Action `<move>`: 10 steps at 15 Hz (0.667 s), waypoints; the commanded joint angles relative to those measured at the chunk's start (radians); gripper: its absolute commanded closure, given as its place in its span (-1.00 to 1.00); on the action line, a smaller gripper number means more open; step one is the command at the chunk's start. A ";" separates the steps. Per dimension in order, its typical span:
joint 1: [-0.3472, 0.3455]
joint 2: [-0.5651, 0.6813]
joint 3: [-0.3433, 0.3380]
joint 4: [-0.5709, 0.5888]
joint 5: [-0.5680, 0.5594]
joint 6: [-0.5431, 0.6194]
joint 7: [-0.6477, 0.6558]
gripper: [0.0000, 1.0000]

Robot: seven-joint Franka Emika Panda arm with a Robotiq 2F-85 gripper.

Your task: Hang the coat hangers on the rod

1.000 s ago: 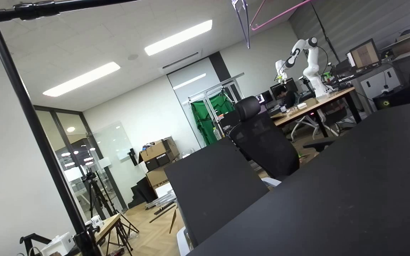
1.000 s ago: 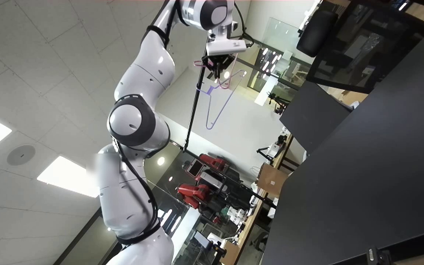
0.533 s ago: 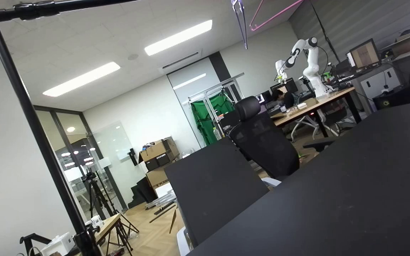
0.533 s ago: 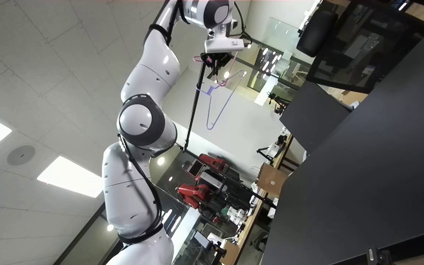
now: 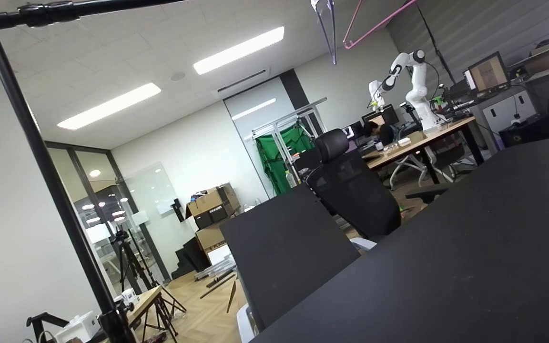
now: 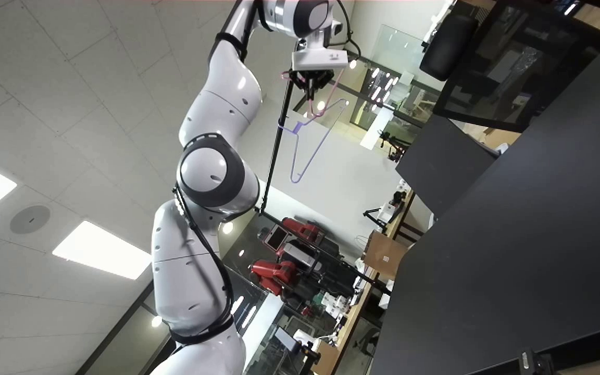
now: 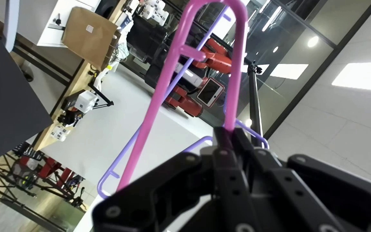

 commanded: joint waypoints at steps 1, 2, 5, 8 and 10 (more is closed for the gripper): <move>-0.007 0.057 -0.006 0.107 -0.002 0.017 0.112 0.96; -0.010 0.064 -0.005 0.116 -0.004 0.020 0.123 0.96; -0.021 0.050 -0.005 0.112 0.004 0.017 0.121 0.23; -0.039 0.016 -0.019 0.115 -0.011 0.016 0.094 -0.21; -0.062 -0.008 -0.033 0.117 -0.023 0.018 0.067 -0.47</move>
